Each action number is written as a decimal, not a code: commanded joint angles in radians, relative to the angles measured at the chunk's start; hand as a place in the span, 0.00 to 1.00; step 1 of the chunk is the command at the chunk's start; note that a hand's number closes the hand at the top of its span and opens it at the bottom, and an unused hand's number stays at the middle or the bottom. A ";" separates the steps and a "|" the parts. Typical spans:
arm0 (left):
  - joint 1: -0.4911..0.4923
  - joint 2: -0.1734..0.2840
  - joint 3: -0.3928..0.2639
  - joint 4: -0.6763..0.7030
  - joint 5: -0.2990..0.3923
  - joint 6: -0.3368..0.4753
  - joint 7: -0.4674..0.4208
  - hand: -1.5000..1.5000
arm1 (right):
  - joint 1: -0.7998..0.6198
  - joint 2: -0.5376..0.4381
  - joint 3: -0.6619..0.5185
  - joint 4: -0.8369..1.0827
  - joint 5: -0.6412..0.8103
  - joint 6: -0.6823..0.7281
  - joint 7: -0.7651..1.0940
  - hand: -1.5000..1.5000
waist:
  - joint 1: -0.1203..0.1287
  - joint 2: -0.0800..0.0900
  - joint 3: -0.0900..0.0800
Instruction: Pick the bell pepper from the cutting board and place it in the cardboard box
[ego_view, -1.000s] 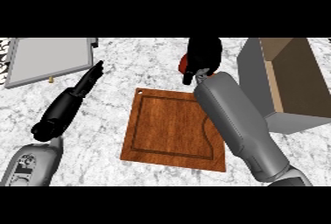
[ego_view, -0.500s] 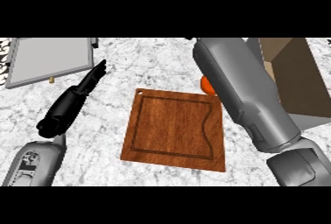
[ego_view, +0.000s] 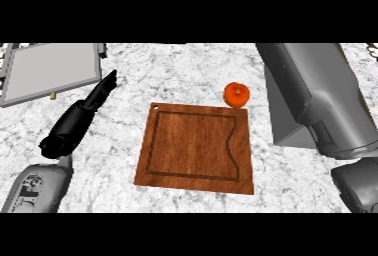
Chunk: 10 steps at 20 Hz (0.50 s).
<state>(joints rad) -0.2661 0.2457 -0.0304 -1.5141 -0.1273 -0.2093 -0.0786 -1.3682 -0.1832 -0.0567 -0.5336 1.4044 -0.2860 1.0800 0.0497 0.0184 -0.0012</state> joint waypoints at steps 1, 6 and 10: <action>0.026 -0.021 -0.008 0.020 -0.032 0.035 -0.036 0.50 | 0.016 -0.049 -0.044 0.029 0.023 -0.115 0.112 1.00 | -0.018 -0.004 0.001; -0.004 0.014 0.044 0.038 0.003 0.004 -0.013 0.50 | 0.053 -0.094 -0.097 0.104 -0.023 0.037 0.022 1.00 | -0.036 -0.011 0.001; 0.030 -0.008 0.018 0.010 -0.015 0.020 -0.011 0.50 | 0.067 -0.115 -0.215 0.150 -0.154 0.119 -0.025 1.00 | -0.038 -0.013 0.002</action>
<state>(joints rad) -0.2491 0.2588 0.0004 -1.5024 -0.1229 -0.2133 -0.0906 -1.3227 -0.2767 -0.1920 -0.4194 1.3355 -0.2465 1.0443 0.0218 0.0077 -0.0001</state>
